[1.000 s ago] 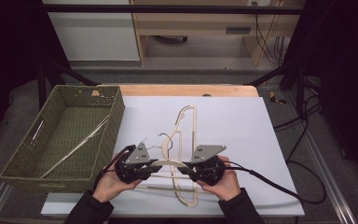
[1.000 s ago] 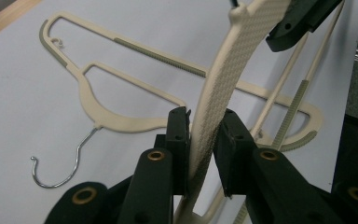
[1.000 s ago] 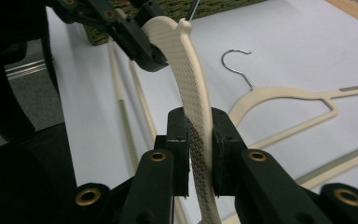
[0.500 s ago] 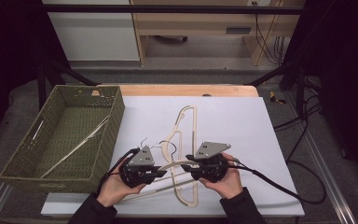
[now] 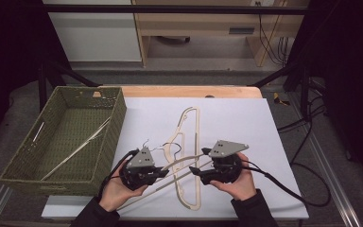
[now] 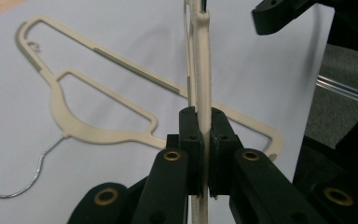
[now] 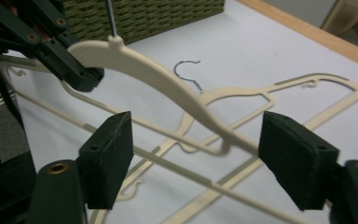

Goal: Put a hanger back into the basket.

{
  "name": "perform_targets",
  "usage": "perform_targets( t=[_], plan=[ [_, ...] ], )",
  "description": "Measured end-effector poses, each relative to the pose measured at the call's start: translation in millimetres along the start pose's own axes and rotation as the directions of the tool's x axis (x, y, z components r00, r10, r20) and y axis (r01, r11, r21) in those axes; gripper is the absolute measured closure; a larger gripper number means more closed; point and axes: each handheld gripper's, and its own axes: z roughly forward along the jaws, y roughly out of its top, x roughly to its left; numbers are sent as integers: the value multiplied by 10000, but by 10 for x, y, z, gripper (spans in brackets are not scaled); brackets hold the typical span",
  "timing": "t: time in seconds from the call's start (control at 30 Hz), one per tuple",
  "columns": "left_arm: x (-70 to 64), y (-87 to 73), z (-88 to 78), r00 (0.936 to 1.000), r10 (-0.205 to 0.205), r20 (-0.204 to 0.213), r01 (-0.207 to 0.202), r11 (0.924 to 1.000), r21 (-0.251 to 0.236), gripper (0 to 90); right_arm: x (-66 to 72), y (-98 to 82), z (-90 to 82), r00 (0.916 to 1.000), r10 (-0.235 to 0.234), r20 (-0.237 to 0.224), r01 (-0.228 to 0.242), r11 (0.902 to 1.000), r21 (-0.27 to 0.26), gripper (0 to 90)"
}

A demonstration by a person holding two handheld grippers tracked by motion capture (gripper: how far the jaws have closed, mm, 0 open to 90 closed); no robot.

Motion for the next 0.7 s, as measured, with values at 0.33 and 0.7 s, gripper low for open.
perform_targets(
  t=[0.33, 0.7],
  plan=[
    [19, 128, -322, 9975, 7, -705, -66, 9965, -836, 863, -201, -152, -250, 9906, 1215, 626, -1183, 9916, -522, 132],
    [54, 381, -783, 9919, 142, -1265, -337, 9875, -1541, 863, -395, -429, -472, 9675, 2116, 1384, -1955, 9732, -1211, 72]
  ],
)
